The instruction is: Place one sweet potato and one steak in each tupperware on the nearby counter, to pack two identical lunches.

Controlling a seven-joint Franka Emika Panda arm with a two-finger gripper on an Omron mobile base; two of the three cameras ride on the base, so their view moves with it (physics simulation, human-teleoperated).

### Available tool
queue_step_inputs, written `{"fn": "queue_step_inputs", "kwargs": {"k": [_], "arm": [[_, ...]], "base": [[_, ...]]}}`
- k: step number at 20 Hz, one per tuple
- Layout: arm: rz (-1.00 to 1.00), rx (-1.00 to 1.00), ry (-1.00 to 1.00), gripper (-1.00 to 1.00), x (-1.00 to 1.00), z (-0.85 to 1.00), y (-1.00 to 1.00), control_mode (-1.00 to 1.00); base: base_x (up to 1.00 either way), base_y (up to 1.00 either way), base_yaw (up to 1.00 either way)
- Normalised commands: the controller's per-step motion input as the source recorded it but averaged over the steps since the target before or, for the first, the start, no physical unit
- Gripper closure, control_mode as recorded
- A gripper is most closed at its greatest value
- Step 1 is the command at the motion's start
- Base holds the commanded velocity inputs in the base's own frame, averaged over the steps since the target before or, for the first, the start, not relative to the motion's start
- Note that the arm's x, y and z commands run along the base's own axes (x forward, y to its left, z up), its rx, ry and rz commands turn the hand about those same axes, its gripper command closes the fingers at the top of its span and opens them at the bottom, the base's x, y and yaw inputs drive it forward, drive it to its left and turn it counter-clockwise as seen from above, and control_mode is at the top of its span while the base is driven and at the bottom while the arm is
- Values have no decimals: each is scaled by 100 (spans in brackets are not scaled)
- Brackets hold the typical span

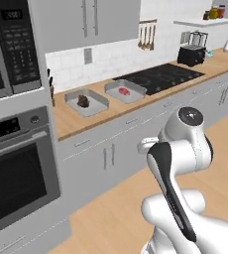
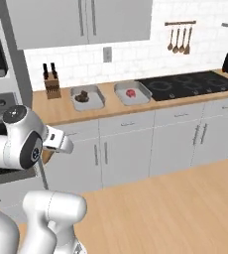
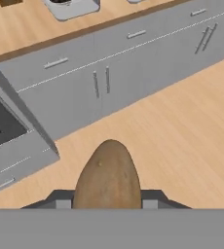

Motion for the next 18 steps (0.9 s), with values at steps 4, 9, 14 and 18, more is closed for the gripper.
{"fn": "queue_step_inputs", "kwargs": {"k": [4,9,14,18], "arm": [[0,0,0,100,0,0,0,100],[0,0,0,100,0,0,0,100],[0,0,0,100,0,0,0,100],[0,0,0,100,0,0,0,100]], "base": [[91,-59,-46],[100,-36,-4],[100,-30,41],[100,-39,55]]}}
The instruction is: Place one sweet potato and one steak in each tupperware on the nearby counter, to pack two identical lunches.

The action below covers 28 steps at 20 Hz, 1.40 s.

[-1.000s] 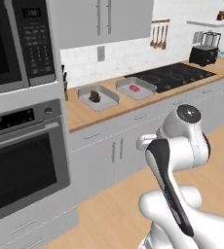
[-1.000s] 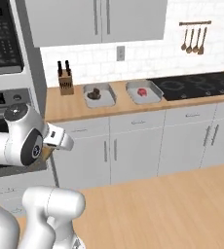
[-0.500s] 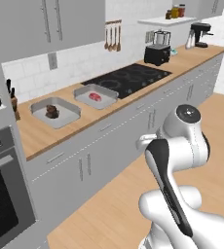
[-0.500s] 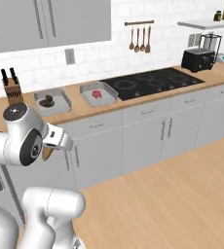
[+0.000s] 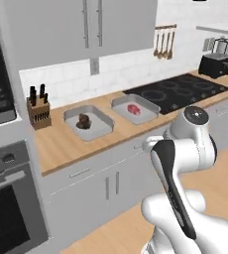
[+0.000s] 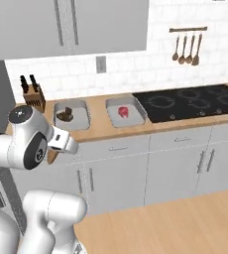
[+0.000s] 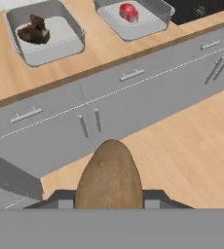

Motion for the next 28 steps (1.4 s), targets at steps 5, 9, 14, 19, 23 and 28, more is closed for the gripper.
{"fn": "queue_step_inputs", "kwargs": {"k": [5,9,14,19,23,28], "arm": [[0,0,0,100,0,0,0,100],[0,0,0,100,0,0,0,100],[0,0,0,100,0,0,0,100],[7,0,0,100,19,-23,0,-100],[1,0,0,100,43,-58,0,-100],[-9,0,1,100,77,-60,-37,-100]], "base": [[100,-62,47],[100,-14,58],[100,3,59],[54,0,30],[0,0,0],[0,0,0]]}}
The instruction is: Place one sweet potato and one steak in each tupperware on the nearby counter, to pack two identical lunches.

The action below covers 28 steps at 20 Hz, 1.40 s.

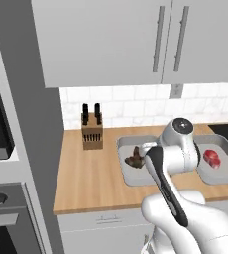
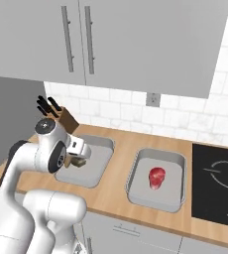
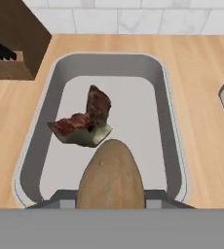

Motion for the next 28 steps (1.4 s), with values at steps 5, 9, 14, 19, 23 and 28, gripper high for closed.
{"fn": "queue_step_inputs", "kwargs": {"k": [5,9,14,19,23,28], "arm": [[-12,0,5,100,66,-37,-44,-100],[-4,0,8,100,54,-19,-18,-100],[-1,0,3,100,32,-32,-1,-100],[0,0,0,100,18,-45,-1,-100],[0,0,0,-100,22,-39,0,-100],[0,0,0,-100,37,-10,0,-100]], "base": [[0,0,0],[0,0,0],[0,0,0],[0,0,0],[0,0,0],[0,0,0]]}}
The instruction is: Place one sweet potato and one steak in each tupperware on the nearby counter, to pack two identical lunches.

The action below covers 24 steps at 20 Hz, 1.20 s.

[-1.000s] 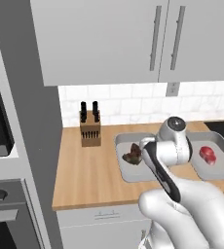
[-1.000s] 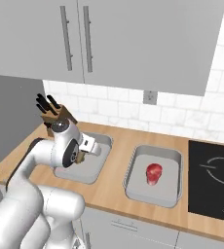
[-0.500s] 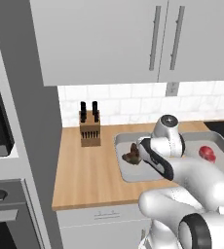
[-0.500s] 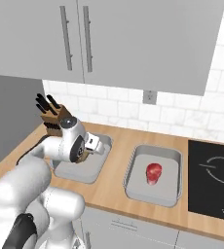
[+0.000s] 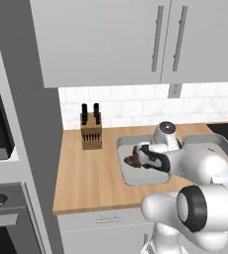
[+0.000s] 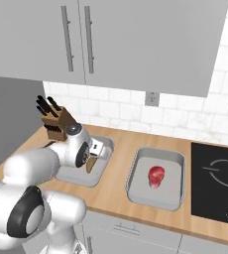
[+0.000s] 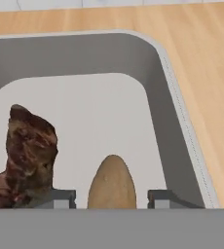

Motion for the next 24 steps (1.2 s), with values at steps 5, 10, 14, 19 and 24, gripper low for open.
{"fn": "queue_step_inputs", "kwargs": {"k": [5,10,14,19,24], "arm": [[0,0,-1,-100,21,6,0,-100],[0,0,0,-100,-83,57,0,-100],[0,0,-1,-100,-100,52,0,-100],[0,0,-6,-100,-100,58,0,-100],[5,0,-3,-100,-100,44,0,-100]], "base": [[0,0,0],[0,0,0],[0,0,0],[0,0,0],[0,0,0]]}}
